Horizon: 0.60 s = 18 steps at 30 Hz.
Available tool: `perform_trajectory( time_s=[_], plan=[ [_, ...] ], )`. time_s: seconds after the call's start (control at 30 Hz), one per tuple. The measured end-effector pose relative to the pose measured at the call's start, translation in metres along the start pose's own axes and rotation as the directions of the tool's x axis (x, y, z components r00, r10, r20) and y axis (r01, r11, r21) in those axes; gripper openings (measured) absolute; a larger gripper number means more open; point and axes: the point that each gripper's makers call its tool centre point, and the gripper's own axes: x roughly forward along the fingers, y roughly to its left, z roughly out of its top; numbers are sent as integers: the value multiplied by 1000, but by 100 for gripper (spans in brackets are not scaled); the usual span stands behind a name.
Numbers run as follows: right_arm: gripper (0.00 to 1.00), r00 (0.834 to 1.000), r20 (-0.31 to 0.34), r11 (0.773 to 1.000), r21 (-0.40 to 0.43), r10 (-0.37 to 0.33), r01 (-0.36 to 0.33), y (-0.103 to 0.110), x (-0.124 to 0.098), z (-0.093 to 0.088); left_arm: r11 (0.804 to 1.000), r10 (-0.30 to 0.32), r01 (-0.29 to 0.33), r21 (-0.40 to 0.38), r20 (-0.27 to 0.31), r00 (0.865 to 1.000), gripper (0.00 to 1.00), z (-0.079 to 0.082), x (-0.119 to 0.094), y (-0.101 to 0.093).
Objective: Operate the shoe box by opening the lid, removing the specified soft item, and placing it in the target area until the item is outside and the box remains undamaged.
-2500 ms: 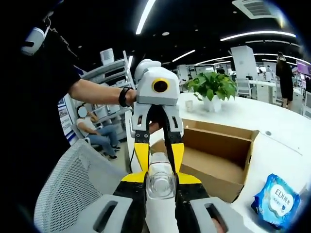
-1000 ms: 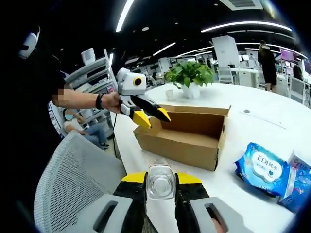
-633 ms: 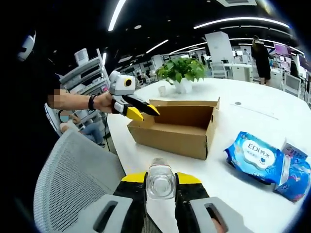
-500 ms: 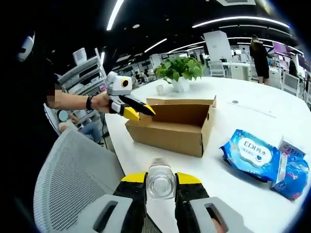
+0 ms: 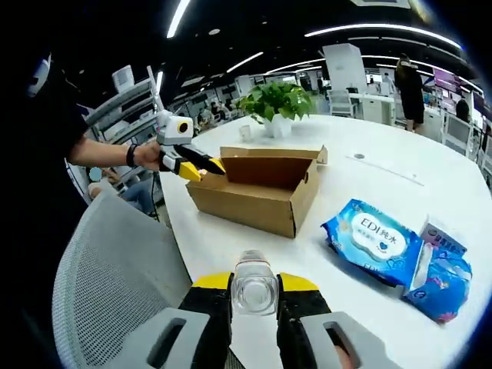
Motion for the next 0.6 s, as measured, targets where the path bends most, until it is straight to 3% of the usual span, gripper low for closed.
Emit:
perform_trajectory(
  time_s=[0.6],
  plan=[
    [17,992,-128,988,-157,-12,-8,-62,-22,25,997,68,-67,-33,43,997,39,-1,-13,1]
  ],
)
